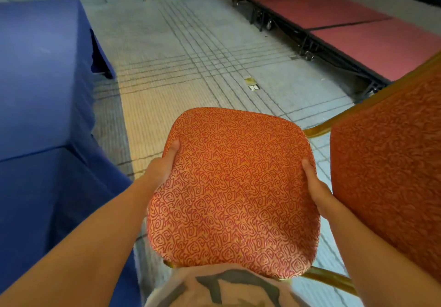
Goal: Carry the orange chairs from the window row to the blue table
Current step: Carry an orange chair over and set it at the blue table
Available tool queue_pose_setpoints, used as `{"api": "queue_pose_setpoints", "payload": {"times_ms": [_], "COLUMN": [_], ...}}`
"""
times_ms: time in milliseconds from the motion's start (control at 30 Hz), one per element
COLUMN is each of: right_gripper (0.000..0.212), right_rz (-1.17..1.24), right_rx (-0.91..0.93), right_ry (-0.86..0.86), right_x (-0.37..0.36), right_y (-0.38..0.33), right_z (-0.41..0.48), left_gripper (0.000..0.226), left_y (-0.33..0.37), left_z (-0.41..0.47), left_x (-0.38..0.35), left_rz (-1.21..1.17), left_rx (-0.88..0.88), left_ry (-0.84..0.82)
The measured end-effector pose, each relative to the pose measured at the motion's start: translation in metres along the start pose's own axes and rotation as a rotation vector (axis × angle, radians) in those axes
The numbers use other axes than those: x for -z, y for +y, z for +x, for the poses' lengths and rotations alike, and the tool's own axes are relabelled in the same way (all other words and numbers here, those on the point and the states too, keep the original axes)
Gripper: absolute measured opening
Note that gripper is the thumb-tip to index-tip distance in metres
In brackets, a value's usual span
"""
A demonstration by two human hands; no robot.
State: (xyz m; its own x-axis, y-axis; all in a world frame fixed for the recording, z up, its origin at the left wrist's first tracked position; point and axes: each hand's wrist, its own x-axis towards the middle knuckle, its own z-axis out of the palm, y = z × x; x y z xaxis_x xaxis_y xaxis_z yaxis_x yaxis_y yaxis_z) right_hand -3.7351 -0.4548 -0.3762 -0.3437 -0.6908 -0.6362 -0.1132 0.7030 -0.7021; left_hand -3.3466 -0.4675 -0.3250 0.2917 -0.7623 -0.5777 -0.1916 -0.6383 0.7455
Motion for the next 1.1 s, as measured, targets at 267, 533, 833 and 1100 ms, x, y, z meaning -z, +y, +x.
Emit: {"api": "queue_pose_setpoints", "payload": {"times_ms": [267,533,833,1100], "right_gripper": [0.143,0.134,0.132,0.133], "right_rz": [-0.110,-0.206,-0.183,-0.181], "right_rx": [0.096,0.107,0.083,0.142], "right_ry": [-0.107,-0.297,-0.361,-0.358], "right_x": [-0.055,-0.162,-0.343,-0.474], "right_y": [-0.177,-0.293,-0.426,-0.566], "right_z": [0.156,0.285,0.368,0.400], "left_gripper": [0.115,0.106,0.111,0.112], "left_y": [0.093,0.158,0.239,0.324], "left_z": [0.142,0.252,0.413,0.545], "left_x": [-0.008,0.039,0.156,0.257], "left_rz": [-0.137,-0.180,-0.179,-0.173], "left_rx": [0.062,0.143,0.163,0.160], "left_ry": [0.088,0.269,0.318,0.351]}}
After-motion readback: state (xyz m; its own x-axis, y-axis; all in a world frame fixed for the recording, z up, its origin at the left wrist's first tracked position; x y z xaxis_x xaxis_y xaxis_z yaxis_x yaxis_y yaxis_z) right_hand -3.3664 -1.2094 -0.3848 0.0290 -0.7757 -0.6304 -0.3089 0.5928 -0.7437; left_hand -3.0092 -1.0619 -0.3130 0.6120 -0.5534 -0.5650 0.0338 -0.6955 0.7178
